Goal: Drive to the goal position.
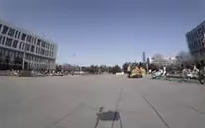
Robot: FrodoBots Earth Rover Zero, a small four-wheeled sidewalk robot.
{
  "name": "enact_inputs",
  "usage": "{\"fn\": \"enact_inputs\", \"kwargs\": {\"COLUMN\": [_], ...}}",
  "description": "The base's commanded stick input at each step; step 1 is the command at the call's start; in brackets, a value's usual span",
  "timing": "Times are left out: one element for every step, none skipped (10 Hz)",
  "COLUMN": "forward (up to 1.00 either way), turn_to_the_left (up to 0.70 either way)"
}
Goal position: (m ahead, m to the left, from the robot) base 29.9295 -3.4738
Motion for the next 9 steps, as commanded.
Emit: {"fn": "enact_inputs", "kwargs": {"forward": [1.00,1.00,1.00,1.00,1.00,1.00,1.00,1.00,1.00], "turn_to_the_left": [0.02,0.02,0.02,0.02,0.02,0.02,0.02,0.02,0.02]}}
